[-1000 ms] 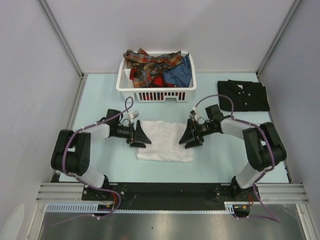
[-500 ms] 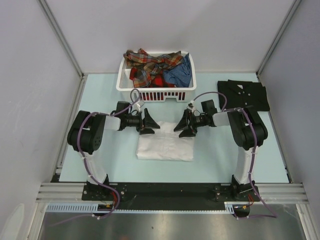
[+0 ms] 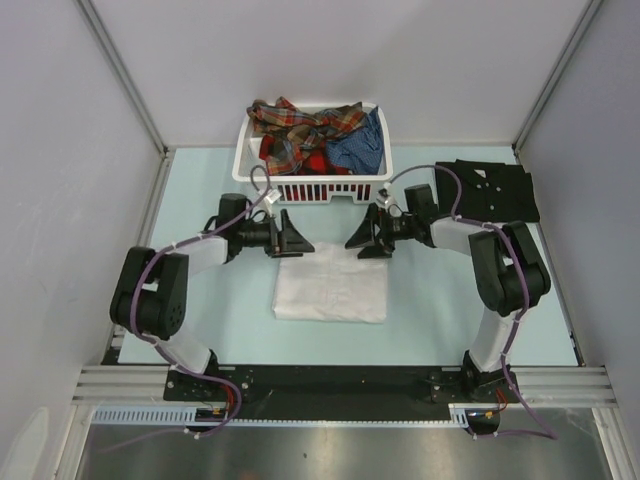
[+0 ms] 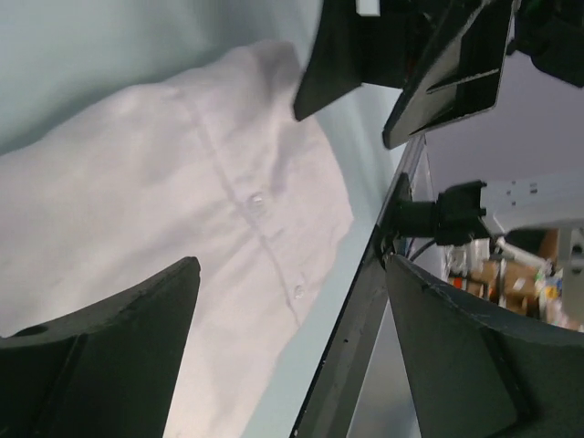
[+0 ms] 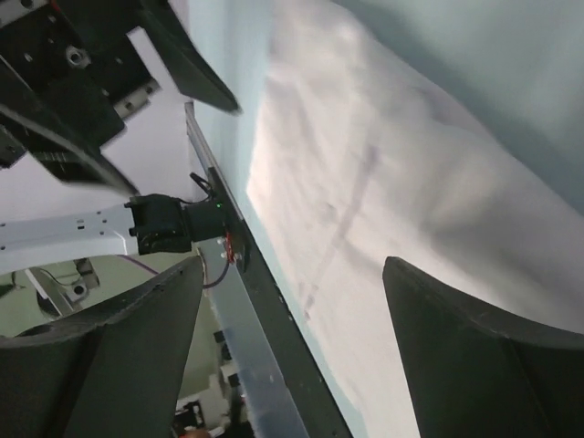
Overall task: Fold and stack the long sleeve shirts
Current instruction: Fold the shirt
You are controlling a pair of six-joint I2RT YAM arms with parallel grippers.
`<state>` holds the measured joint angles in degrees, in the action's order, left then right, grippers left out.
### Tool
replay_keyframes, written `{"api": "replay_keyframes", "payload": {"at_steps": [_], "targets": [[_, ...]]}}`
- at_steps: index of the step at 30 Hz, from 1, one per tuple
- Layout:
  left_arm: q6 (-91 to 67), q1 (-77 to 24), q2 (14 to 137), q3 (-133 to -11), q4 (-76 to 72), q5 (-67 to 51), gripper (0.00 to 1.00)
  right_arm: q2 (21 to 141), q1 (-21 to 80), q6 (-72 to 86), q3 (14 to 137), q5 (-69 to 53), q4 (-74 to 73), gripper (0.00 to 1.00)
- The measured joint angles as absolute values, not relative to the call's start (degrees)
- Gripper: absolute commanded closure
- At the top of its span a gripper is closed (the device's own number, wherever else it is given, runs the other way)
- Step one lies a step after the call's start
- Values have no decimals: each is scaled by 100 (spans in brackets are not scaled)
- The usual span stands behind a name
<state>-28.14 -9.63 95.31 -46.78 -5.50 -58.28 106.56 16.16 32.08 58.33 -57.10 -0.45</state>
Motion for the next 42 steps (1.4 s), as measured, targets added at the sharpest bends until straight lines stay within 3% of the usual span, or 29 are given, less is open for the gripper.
{"api": "replay_keyframes", "payload": {"at_steps": [4, 7, 11, 17, 21, 25, 32, 36, 42], "targets": [[-3179, -1623, 9588, -4707, -1313, -5804, 5, 10648, 2097, 3527, 6104, -5651, 539, 12], [-3505, -1780, 10353, -4998, -1815, -5669, 1, 11089, 2204, 3673, 6392, -5634, 902, 12], [-3765, -1638, 11281, -5356, -1938, -5570, 1, 11797, 2021, 3511, 6482, -5483, 993, 12], [-3848, -1072, 11303, -5299, -1994, -5710, 1, 11832, 1695, 2834, 6510, -5787, 674, 12], [-3063, -613, 10971, -5214, -1076, -5852, 1, 11681, 1396, 2484, 6696, -5765, -130, 12], [-1763, -602, 9876, -5214, 628, -5933, 1, 10971, 1347, 2316, 6624, -5636, -941, 12], [-1750, -1518, 8162, -4416, 1295, -6252, 1, 8912, 3035, 3238, 5196, -5863, -117, 14], [-2106, -2073, 8672, -3680, 1160, -6300, 0, 9164, 3555, 3800, 4351, -6003, 469, 19], [-2185, -1848, 9376, -3315, 1468, -6213, 1, 10486, 3052, 3472, 4171, -6335, 213, 22]]}}
